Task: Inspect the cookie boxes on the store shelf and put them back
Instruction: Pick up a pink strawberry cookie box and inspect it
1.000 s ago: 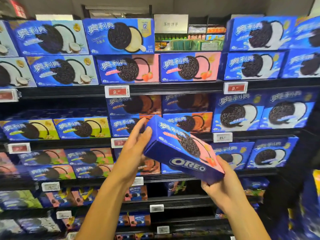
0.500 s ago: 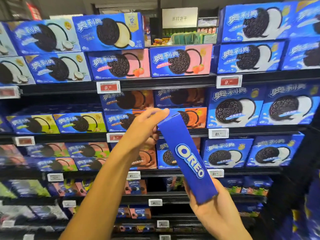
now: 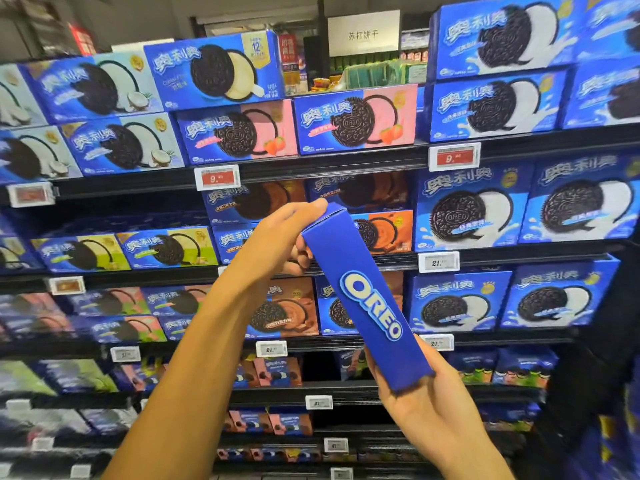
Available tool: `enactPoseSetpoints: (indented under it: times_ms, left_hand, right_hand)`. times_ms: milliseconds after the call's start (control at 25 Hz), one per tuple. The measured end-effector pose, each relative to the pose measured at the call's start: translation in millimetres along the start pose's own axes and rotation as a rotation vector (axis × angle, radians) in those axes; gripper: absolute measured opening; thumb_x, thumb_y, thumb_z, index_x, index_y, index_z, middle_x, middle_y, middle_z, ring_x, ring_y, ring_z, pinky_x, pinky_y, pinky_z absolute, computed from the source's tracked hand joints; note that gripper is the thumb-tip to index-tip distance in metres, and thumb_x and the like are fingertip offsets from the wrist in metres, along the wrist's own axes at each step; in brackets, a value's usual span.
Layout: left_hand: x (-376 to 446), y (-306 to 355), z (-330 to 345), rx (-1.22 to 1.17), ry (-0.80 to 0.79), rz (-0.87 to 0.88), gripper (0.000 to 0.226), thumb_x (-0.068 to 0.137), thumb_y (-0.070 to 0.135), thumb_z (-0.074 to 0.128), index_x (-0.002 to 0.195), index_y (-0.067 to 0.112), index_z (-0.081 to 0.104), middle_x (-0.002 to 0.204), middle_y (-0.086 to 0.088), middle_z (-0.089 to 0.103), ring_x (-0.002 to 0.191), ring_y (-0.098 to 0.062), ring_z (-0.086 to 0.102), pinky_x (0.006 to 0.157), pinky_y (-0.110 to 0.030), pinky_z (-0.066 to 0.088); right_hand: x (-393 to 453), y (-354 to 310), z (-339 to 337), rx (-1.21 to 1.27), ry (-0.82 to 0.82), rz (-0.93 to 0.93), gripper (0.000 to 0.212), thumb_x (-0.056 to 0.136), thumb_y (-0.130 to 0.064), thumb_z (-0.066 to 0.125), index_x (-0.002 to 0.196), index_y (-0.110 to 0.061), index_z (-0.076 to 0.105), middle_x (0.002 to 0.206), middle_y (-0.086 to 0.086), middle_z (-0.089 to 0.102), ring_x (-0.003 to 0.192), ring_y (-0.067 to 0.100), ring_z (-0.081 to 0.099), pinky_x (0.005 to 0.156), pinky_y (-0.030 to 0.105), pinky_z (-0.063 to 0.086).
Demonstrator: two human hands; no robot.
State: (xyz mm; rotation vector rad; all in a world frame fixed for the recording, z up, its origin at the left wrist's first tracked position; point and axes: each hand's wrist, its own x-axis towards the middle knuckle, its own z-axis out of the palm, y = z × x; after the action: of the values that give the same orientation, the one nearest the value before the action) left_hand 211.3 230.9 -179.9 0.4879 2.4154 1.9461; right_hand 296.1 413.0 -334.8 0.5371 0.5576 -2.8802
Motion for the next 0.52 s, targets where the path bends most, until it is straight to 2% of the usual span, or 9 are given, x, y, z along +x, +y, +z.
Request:
enactPoseSetpoints:
  times_ms: [80,200,320,400,520]
  left_hand:
    - [-0.7,-0.8,-0.7,0.030,0.001,0.012,0.028,0.076,0.063,0.059,0.069,0.037,0.065,0.065,-0.001,0.050,0.056,-0.014,0.049,0.057,-0.025,0.044]
    - [-0.6,-2.2,-1.6,0.079,-0.018,0.013,0.028,0.076,0.063,0.056,0.074,0.036,0.066,0.066,0.000,0.053,0.057,-0.011,0.051,0.054,-0.021,0.045]
    - [-0.1,-10.5,-11.6,0.037,-0.034,0.025,0.026,0.090,0.056,0.053,0.099,0.036,0.067,0.082,0.003,0.071,0.069,-0.007,0.064,0.058,-0.020,0.053]
    - [-1.8,-20.4,-21.6,-0.087,-0.059,0.038,0.025,0.100,0.043,0.049,0.114,0.033,0.067,0.105,0.006,0.075,0.088,-0.006,0.068,0.063,-0.022,0.056]
    - [-9.1,-39.5,-30.1,-0.189,-0.076,0.044,0.028,0.100,0.041,0.049,0.115,0.033,0.071,0.115,0.004,0.074,0.098,-0.009,0.070,0.070,-0.025,0.059]
  right_hand:
    - [1.3,1.6,-1.7,0.002,-0.012,0.012,0.049,0.083,-0.031,0.067,0.126,-0.008,0.064,0.116,0.019,0.073,0.114,0.032,0.067,0.078,0.041,0.058]
    - [3.4,4.6,-2.9,-0.009,-0.024,0.020,0.050,0.081,-0.032,0.067,0.126,-0.009,0.065,0.116,0.020,0.073,0.110,0.031,0.069,0.074,0.040,0.060]
    - [6.0,-0.3,-4.0,-0.020,-0.076,-0.029,0.045,0.084,-0.031,0.068,0.124,-0.012,0.069,0.119,0.018,0.073,0.104,0.030,0.073,0.074,0.044,0.063]
    - [7.9,-8.7,-3.8,-0.081,-0.134,-0.140,0.042,0.090,-0.029,0.063,0.128,-0.014,0.067,0.124,0.014,0.071,0.109,0.029,0.071,0.076,0.045,0.062]
    - [12.5,-23.7,-1.7,-0.278,-0.153,-0.422,0.047,0.091,-0.028,0.059,0.136,-0.011,0.059,0.130,0.012,0.068,0.119,0.029,0.066,0.093,0.050,0.057]
